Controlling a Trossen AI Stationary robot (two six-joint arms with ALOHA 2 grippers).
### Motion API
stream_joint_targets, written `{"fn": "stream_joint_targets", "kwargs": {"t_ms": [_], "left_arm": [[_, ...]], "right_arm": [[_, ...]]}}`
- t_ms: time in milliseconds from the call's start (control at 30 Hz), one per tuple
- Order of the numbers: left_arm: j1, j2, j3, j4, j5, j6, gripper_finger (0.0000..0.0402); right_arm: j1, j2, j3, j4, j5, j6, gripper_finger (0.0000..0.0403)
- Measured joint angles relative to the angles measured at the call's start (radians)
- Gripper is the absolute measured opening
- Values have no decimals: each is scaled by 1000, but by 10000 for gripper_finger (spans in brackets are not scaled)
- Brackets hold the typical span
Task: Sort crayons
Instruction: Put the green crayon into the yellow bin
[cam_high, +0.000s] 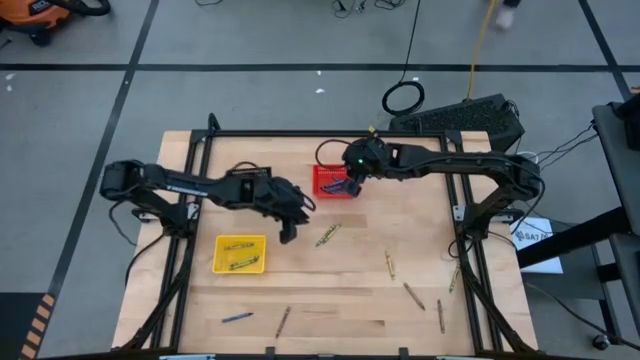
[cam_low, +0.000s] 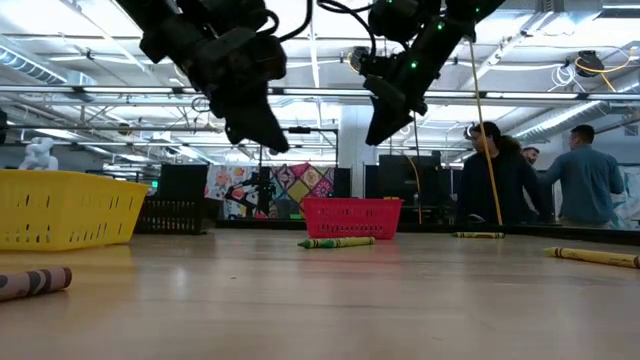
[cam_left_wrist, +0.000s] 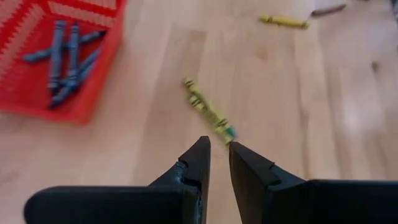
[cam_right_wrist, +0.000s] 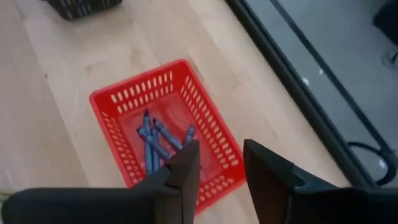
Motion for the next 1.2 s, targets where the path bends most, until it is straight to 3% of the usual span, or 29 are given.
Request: {"fn": "stream_joint_targets", "kwargs": {"t_ms": [167,367,667,1200], "left_arm": [[-44,47,16,63,-80,-126,63],[-48,78,50,-16,-87,-176,63],[-55,132,57,-12,-110,-371,63],[-125,236,57,102,-157,-467,63]], "right_arm": [[0,0,7,-14,-2,49,112],[-4,1,7,3,-2,54,112],[-22,1,7,75,-2,47,112],[-32,1,6,66,-2,55,112]]}}
